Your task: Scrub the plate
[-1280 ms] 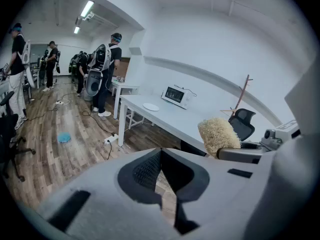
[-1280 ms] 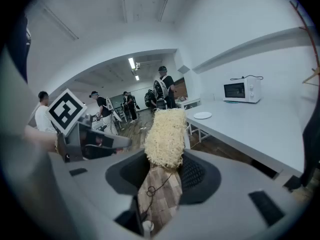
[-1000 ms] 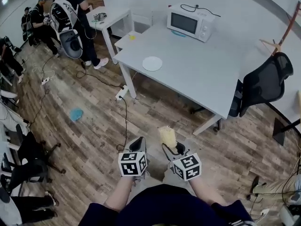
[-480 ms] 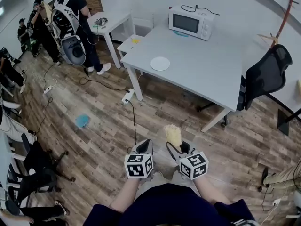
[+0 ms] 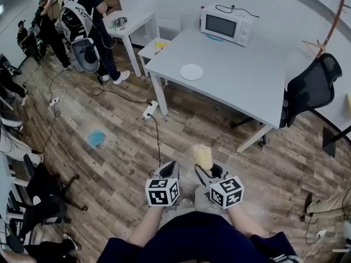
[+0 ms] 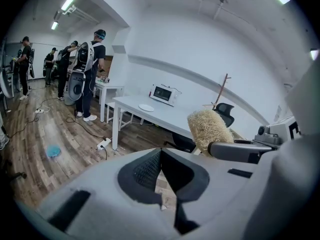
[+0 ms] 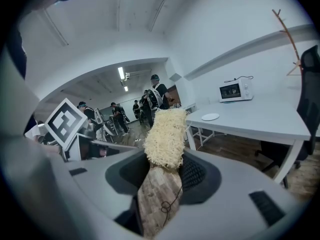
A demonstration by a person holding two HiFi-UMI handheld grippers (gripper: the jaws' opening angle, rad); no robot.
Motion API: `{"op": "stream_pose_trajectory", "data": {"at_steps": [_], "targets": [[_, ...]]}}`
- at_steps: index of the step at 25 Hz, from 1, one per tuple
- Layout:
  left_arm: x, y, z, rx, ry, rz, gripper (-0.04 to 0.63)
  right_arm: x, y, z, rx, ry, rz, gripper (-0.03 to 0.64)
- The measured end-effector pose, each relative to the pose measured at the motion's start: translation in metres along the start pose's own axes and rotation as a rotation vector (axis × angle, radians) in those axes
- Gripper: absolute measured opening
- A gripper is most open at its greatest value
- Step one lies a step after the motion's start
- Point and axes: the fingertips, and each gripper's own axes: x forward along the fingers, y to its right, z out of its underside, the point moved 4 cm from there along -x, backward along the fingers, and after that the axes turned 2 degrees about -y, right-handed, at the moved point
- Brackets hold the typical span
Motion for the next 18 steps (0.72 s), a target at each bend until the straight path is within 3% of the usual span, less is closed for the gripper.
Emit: {"op": "stream_pose_trajectory", "data": {"at_steps": [9,18], "targets": [[0.037,-0.021,-0.025,-0.013,-0.006,-0.016,0.018,0.038,0.027,-0.02,0.003,0.005,-0.022,0.172],[0.096,-0.032,-0.088,-0.037,0.019,-0.052,0.018,0.09,0.089,-0.082,-0.03,0.015,-0.053,0.172]]}}
